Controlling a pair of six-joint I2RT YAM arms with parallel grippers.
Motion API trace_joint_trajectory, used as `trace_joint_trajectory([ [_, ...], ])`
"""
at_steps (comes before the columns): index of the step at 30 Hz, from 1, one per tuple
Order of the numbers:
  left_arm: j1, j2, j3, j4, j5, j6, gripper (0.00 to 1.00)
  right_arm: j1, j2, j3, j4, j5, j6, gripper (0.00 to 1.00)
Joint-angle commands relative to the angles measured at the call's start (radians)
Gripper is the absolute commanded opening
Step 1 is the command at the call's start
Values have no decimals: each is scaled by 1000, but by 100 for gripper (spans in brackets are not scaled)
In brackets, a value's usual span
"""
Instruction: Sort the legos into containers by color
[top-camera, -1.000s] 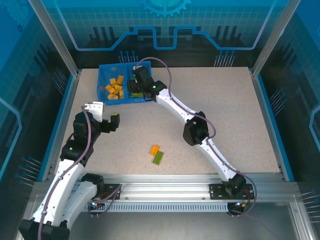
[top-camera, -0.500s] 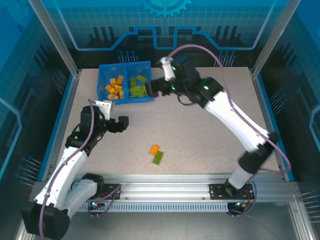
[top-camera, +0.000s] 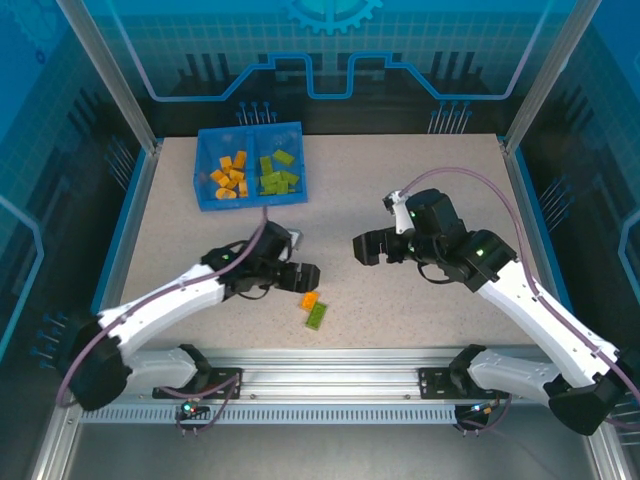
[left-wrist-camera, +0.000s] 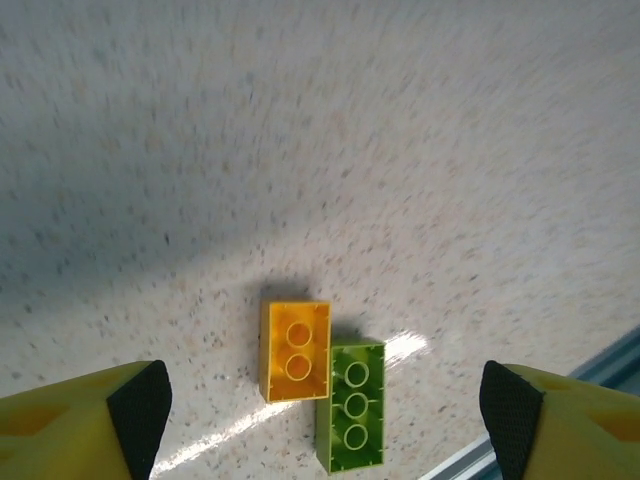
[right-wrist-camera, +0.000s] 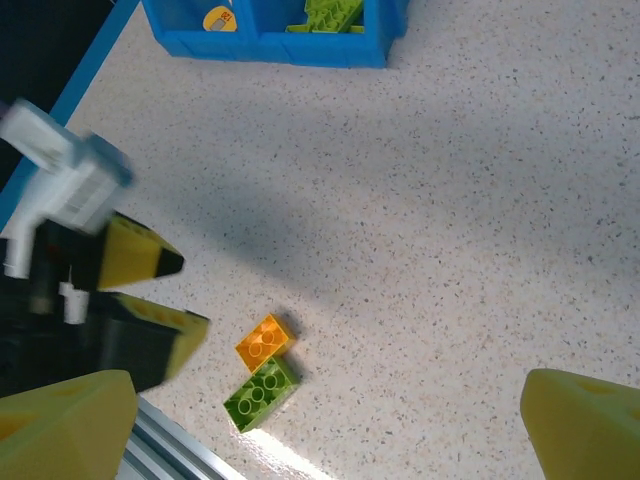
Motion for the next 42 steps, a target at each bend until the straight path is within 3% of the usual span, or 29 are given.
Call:
trace_joint_trajectory([
  [1,-10,111,61,-44,-82,-120,84,-14,-9,-9,9,-25,37,100],
  [12,-39,354,137,-41,13,-61,84,-16,11,-36,18,-43,58,100],
  [24,-46,460,141,-47,-1,-52,62,-18,17,-47,4,-26,63,100],
  [31,-47,422,115,-49,-33,-71,35,-18,46,-45,-23,-53,56,100],
  [35,-43,364,104,-47,-68,-97,32,-18,67,-39,-32,-138,38,100],
  [42,32,202,143,-94,-254,-80,31,-4,93,0,-22,-224,28,100],
])
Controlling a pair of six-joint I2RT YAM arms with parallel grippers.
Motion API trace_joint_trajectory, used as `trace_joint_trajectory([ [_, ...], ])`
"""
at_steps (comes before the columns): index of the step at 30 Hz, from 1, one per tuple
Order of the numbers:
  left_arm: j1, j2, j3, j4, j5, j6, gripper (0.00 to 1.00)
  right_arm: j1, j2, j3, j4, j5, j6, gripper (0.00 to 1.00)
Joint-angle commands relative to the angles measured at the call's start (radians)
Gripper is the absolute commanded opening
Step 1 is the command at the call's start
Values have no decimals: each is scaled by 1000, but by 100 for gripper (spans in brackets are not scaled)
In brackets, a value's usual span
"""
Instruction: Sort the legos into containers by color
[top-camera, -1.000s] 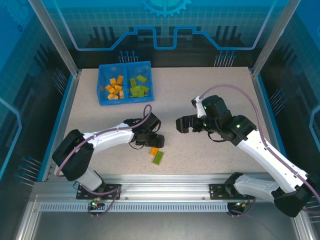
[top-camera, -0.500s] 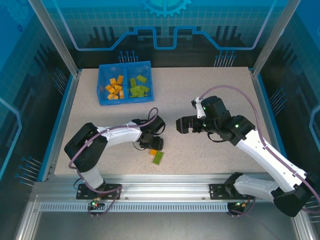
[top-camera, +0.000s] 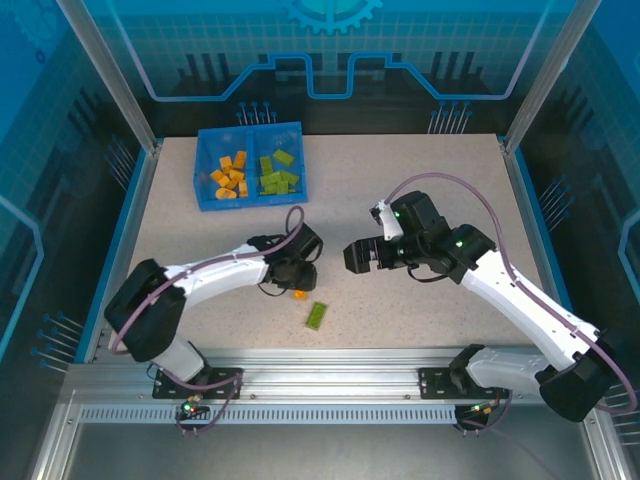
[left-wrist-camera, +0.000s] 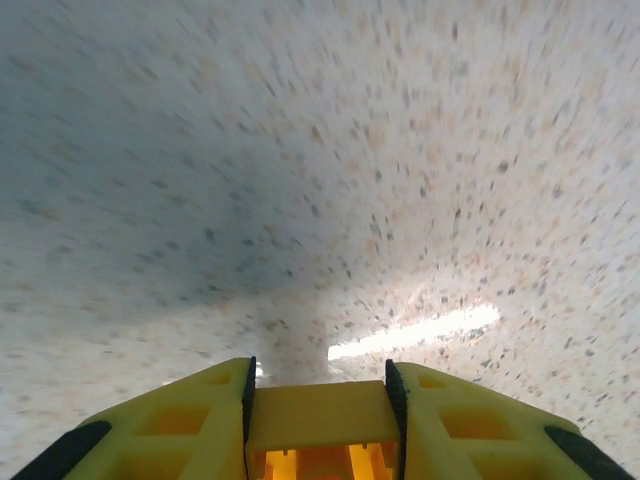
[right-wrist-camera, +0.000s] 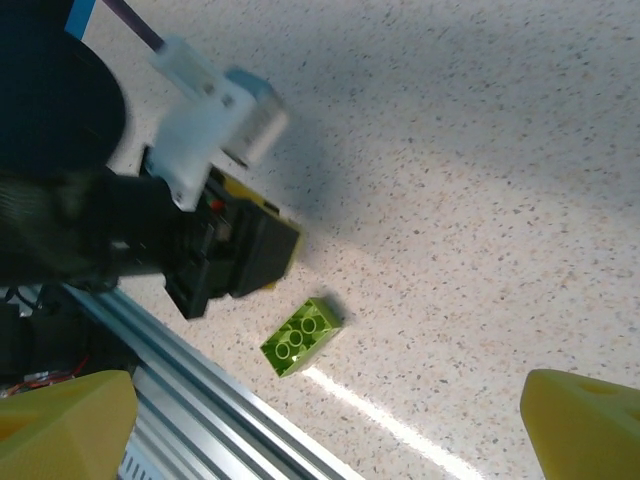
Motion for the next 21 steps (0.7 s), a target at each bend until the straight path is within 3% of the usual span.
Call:
trace_joint_trajectory([
  [1,65,-97,38,-45,-160,16,31,1,1,37,-6,-52,-10,100],
  [6,251,-167,110,9,-344,121,31,3,-1,40,14,-29,0,100],
  [10,404,-113,196,125,-445,210,31,3,-1,38,23,-23,8,100],
  [13,504,1,305,168,-440,232,30,5,-9,36,31,-17,16,100],
  [21,660,376,658,166,-388,243,31,11,-48,30,22,-2,32,100],
])
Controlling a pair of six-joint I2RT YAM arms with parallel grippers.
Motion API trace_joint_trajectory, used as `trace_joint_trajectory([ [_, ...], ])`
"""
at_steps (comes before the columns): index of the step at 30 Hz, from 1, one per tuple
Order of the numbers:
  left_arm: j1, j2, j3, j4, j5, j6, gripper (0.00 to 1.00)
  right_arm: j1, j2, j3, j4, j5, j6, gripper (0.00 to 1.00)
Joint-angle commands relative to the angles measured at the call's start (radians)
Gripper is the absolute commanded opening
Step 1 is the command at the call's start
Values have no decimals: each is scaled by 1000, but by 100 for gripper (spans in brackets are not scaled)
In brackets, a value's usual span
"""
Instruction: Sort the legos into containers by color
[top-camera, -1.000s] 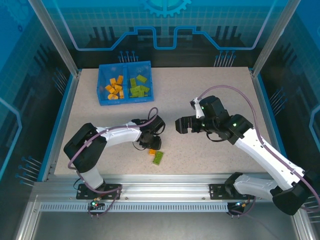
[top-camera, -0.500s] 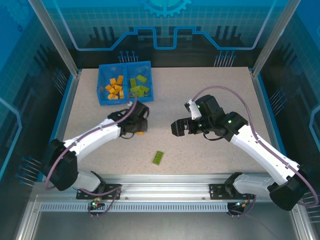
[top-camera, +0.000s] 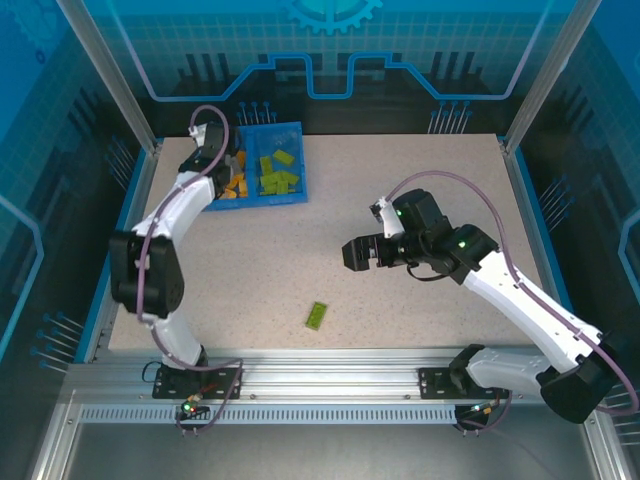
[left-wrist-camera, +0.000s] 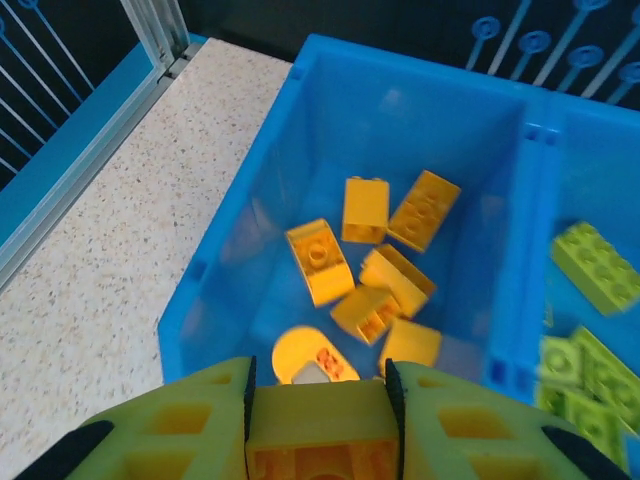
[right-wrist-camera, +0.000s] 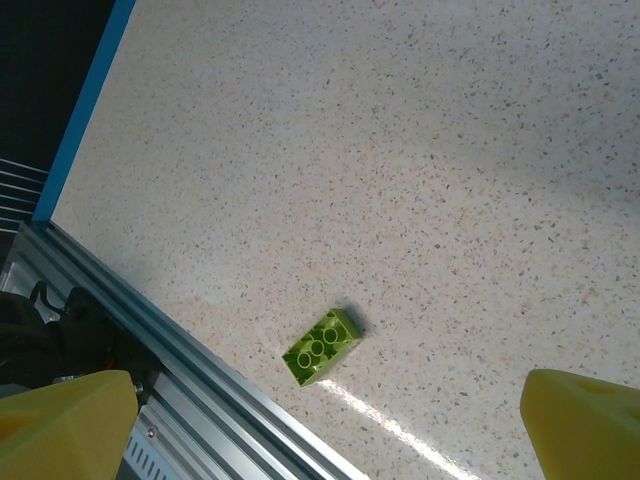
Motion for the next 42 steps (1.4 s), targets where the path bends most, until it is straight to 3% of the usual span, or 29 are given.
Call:
trace_joint_trajectory([
  [1,50,131,146,-26,17,21,32,10,-35,17,1,10,16,100],
  [7,105,327,341,-93,134,35,43,16,-66,2,-1,18,39,100],
  [13,106,336,387,-112,184,50,58,21,-74,-8,3,24,54,100],
  [18,104,183,289,-85,273,15,58,35,-54,-21,10,62,111,100],
  [24,40,-226,-48,27,498,-17,59,113,45,-57,6,157,331,100],
  [30,-151,-566,-327,38,631,210,63,233,221,-51,-4,183,506,100],
  [35,-221,-793,-528,-12,812,424,74,321,402,18,-73,189,554,100],
  [39,-255,-932,-628,-179,1004,780,96,377,557,118,-102,182,535,100],
  [42,-275,-1012,-699,-296,1048,1033,99,404,667,196,-132,184,523,99],
])
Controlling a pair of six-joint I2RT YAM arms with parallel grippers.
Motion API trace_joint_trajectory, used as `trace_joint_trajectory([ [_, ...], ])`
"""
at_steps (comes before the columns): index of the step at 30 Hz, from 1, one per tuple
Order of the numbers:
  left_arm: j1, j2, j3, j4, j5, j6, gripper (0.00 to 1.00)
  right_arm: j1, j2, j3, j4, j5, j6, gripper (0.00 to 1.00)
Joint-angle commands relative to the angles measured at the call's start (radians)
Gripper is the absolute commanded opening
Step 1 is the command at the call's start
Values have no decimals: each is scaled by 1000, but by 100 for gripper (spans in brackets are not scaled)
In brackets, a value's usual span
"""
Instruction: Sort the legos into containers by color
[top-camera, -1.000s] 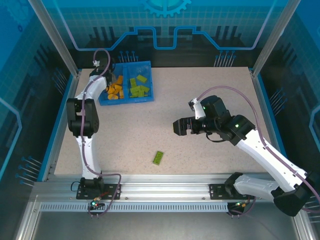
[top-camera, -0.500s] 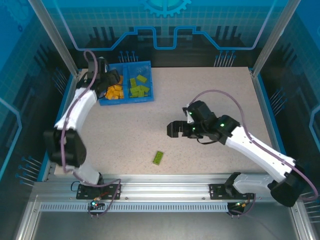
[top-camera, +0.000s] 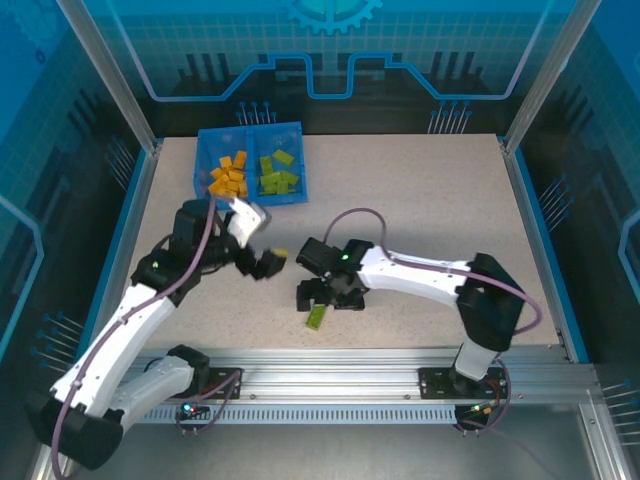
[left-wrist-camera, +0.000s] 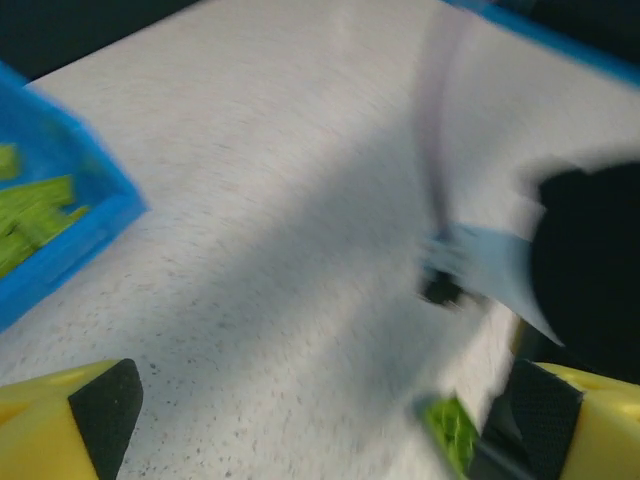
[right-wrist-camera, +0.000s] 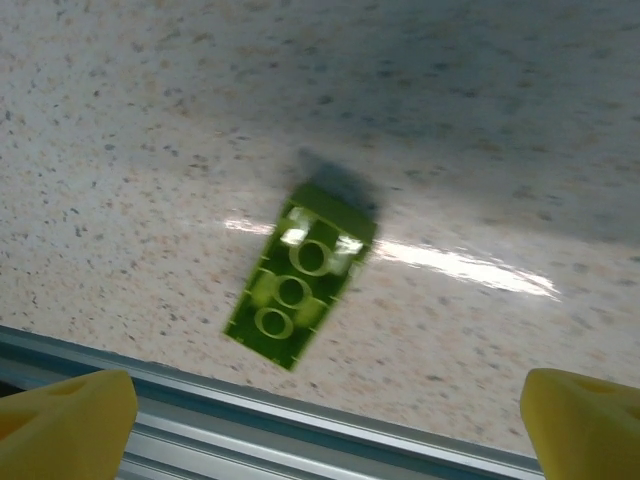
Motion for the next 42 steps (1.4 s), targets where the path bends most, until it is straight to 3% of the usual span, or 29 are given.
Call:
trace_joint_trajectory([
  [1,-16,-88,-78,-167,152,421,99,28,98,88,-66,6,11,98],
  [4,-17,-158,-168,-194,209,647,99,29,172,122,-71,1,21,93],
  [11,-16,-151,-229,-140,212,678,99,30,239,118,-79,6,55,74],
  [18,-17,-124,-224,-154,209,724,99,15,191,46,-58,46,88,38],
  [22,-17,-126,-229,-125,206,708,99,-5,132,21,-39,73,68,28],
  [26,-16,-158,-269,14,204,615,99,-12,15,41,-35,203,-41,26],
  [32,-10,-211,-319,183,172,482,99,-25,-101,129,81,355,-420,26],
  [37,47,-196,-283,316,-3,126,99,-66,-36,269,191,407,-635,26],
  [42,189,-189,-210,367,-196,-142,99,-132,139,474,278,417,-749,27],
])
